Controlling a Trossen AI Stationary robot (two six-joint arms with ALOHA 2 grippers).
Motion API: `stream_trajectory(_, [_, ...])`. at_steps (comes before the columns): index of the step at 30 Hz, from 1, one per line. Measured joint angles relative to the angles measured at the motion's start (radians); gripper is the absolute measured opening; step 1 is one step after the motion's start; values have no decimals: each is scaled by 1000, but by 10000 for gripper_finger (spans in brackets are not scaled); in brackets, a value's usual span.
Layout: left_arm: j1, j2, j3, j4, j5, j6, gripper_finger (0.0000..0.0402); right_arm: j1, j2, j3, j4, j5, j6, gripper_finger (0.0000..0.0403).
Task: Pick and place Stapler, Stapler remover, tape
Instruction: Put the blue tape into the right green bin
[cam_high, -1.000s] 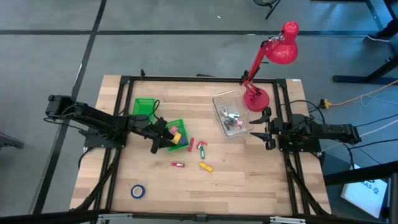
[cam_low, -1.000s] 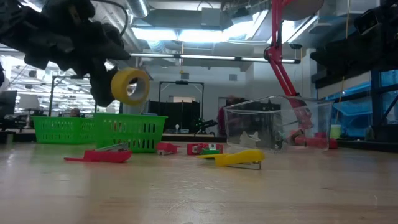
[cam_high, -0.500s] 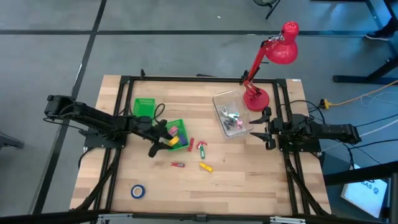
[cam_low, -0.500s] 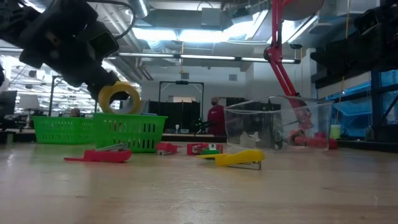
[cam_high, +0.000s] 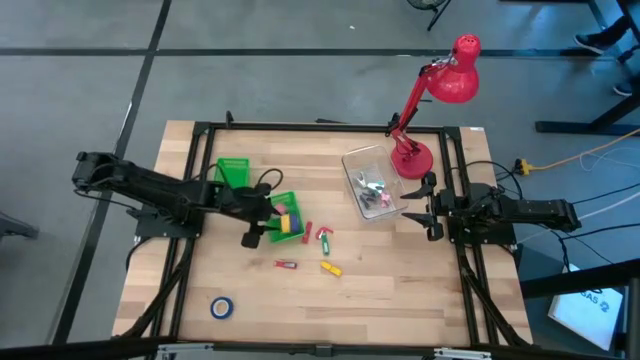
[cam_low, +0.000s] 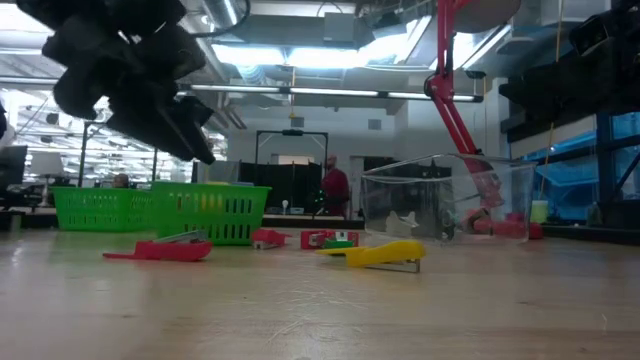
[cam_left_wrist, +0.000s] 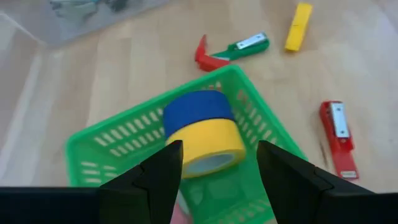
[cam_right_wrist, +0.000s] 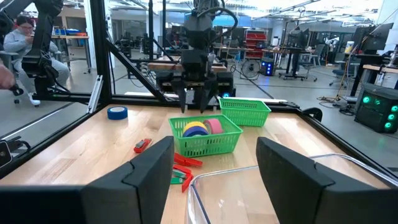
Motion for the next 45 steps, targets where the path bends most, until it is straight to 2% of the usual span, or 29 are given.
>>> stream_trajectory(4, [-16, 0, 75, -116, -68, 0, 205, 0, 0, 0, 0, 0, 0, 232])
stream_trajectory(9, [-87, 3, 217, -312, -98, 0, 205, 0, 0, 0, 0, 0, 0, 232])
stream_trajectory(15, [-213, 5, 333, -465, -87, -6, 205, 0, 0, 0, 0, 0, 0, 232])
stream_trajectory(18, [-306, 16, 370, -518, -107, -73, 205, 0, 0, 0, 0, 0, 0, 232])
stream_trajectory(22, [-462, 52, 406, -550, -117, -262, 205, 0, 0, 0, 0, 0, 0, 232])
stream_trajectory(28, [-702, 144, 429, -551, -95, -629, 191, 0, 0, 0, 0, 0, 0, 232])
stream_trajectory(32, [-826, 209, 432, -545, -22, -939, 173, 0, 0, 0, 0, 0, 0, 232])
stream_trajectory(37, [-901, 304, 432, -548, 144, -1297, 150, 0, 0, 0, 0, 0, 0, 232])
stream_trajectory(40, [-926, 356, 431, -525, 179, -1409, 138, 0, 0, 0, 0, 0, 0, 232])
stream_trajectory(45, [-960, 416, 431, -465, 108, -1408, 126, 0, 0, 0, 0, 0, 0, 232])
